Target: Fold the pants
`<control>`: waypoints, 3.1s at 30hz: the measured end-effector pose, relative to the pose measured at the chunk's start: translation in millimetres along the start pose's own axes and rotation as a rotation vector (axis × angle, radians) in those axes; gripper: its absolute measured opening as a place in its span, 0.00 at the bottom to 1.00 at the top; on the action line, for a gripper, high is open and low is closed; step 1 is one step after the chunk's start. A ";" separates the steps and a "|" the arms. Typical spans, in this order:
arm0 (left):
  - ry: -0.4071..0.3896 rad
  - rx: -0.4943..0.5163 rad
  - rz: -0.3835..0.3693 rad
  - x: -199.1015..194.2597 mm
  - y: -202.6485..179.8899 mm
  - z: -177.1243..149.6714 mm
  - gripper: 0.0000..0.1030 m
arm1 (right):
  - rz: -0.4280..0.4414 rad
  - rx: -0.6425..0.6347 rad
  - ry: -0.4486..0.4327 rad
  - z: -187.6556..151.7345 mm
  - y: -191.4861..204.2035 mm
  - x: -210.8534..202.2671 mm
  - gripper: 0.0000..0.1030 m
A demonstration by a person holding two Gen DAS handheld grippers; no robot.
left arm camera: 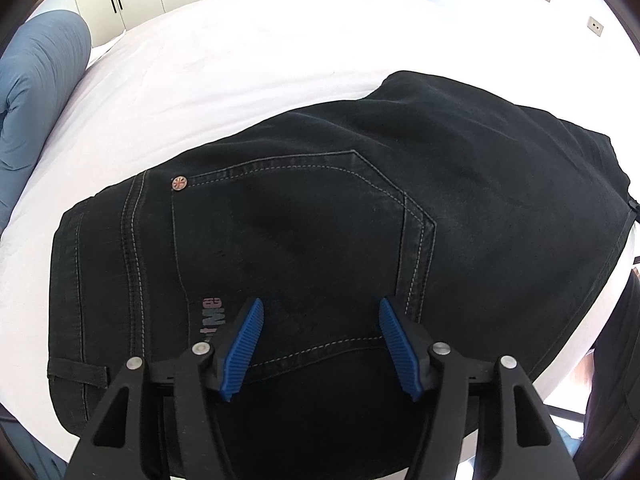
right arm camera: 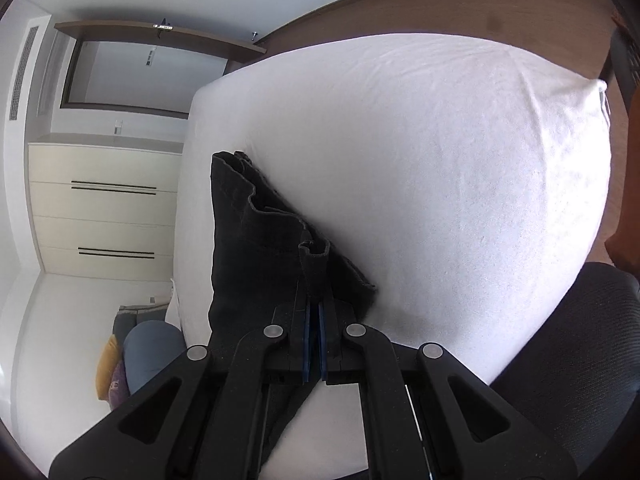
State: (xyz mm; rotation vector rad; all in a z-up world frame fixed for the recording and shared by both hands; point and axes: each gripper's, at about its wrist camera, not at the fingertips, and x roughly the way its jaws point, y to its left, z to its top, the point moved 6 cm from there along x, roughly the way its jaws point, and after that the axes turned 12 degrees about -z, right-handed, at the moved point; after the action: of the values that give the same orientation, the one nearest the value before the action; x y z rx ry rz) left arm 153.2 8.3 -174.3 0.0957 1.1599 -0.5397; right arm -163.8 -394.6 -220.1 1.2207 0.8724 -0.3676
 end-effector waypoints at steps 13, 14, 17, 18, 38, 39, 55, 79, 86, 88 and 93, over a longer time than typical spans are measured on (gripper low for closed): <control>-0.012 0.015 0.022 5.1 -5.8 -0.7 0.66 | -0.098 -0.085 -0.029 -22.8 4.1 -27.6 0.01; -0.011 0.017 0.022 6.1 -6.9 0.3 0.66 | -0.098 -0.079 -0.029 -23.4 3.2 -27.7 0.01; -0.012 0.019 0.020 -0.5 -2.5 -10.7 0.66 | -0.100 -0.066 -0.035 -23.6 4.6 -26.8 0.01; -0.014 0.020 0.019 -4.4 -0.3 -15.4 0.66 | -0.103 -0.078 -0.036 -23.6 6.1 -27.1 0.01; -0.011 0.045 0.042 -20.4 6.1 -39.6 0.66 | -0.056 0.030 -0.202 5.2 -16.6 -82.9 0.67; -0.010 0.044 0.042 -22.2 5.9 -41.7 0.66 | -0.026 -0.035 -0.181 1.7 2.8 -83.4 0.67; -0.026 0.053 0.041 -37.6 6.3 -67.7 0.66 | -0.037 -0.583 0.358 -192.1 120.2 83.8 0.31; -0.060 0.157 -0.140 -13.1 -112.5 -55.1 0.69 | -0.163 -0.796 0.243 -185.3 116.4 28.0 0.19; -0.017 0.232 -0.095 -36.0 -108.9 -22.2 0.68 | -0.053 -0.832 0.202 -160.0 180.9 43.3 0.19; -0.068 0.240 -0.106 -40.3 -118.2 13.5 0.68 | -0.022 -0.833 0.233 -156.8 199.4 61.4 0.19; -0.054 0.232 -0.116 3.4 -117.3 73.6 0.68 | -0.020 -0.804 0.284 -142.4 218.5 107.5 0.19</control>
State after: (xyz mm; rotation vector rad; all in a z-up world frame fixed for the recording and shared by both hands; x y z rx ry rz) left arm 163.4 -120.2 -123.5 0.2123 1.0519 -0.7747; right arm -3.0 -168.8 -168.0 0.5166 1.1269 0.1528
